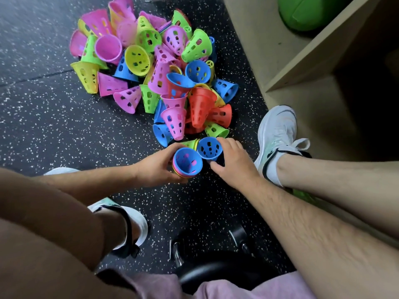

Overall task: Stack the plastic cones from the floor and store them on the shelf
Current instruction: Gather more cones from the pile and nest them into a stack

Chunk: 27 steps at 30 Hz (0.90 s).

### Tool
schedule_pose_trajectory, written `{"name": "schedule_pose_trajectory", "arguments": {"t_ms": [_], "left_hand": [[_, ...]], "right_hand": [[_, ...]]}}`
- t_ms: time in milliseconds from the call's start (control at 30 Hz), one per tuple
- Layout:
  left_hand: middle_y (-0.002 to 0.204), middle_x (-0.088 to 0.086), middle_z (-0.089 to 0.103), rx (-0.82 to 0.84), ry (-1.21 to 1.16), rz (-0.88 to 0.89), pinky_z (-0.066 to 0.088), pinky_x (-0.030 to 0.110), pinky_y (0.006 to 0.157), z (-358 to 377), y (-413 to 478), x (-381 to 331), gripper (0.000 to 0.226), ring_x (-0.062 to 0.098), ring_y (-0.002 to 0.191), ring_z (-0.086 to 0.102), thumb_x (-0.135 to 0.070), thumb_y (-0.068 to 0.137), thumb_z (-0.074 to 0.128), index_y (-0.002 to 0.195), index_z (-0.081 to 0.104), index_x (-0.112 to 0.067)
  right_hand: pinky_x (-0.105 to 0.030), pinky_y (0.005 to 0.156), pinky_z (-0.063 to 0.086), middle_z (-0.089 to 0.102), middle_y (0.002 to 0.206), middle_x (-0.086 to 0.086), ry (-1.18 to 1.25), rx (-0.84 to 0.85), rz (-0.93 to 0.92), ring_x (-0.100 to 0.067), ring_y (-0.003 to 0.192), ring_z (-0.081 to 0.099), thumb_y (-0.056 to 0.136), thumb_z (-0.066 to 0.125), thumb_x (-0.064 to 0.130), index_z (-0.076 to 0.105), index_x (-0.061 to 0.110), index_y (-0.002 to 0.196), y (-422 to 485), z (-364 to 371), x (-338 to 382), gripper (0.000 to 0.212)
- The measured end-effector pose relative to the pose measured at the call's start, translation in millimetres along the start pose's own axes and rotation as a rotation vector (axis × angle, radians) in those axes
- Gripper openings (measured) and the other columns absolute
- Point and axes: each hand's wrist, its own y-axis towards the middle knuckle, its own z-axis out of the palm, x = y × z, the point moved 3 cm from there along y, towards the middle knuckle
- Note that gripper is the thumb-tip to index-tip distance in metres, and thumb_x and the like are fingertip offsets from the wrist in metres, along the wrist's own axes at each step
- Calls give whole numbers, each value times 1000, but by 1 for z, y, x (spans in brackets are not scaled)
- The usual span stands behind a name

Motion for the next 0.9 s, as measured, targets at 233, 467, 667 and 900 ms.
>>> {"name": "schedule_pose_trajectory", "arguments": {"t_ms": [233, 467, 667, 900], "left_hand": [[118, -13, 64, -15, -11, -8, 49, 12, 88, -2, -1, 1, 75, -9, 101, 62, -15, 73, 93, 132, 48, -27], [120, -12, 66, -64, -4, -31, 52, 28, 99, -7, -7, 8, 75, 5, 111, 65, -21, 72, 94, 132, 49, -28], [119, -11, 69, -81, -47, -48, 54, 23, 93, -9, -6, 10, 75, 2, 106, 66, -20, 72, 94, 132, 50, -28], [119, -10, 69, -107, -97, -59, 55, 33, 98, -15, -12, 16, 75, 7, 110, 67, -21, 72, 94, 133, 50, -26]], "right_hand": [[-48, 102, 45, 45, 142, -11, 90, -42, -66, -31, 128, 45, 94, 65, 29, 62, 10, 118, 2, 0, -4, 31], [-43, 109, 39, 54, 138, -21, 141, -295, -176, -36, 127, 52, 100, 44, 39, 60, -2, 119, 4, -14, -3, 47], [-46, 106, 43, 58, 138, -13, 90, -217, -318, -32, 124, 53, 100, 45, 43, 60, 6, 125, 2, -9, 26, 47], [-37, 103, 44, 60, 121, 0, 341, -166, -142, -18, 114, 52, 97, 47, 47, 57, 13, 124, 4, 3, 48, 44]]}}
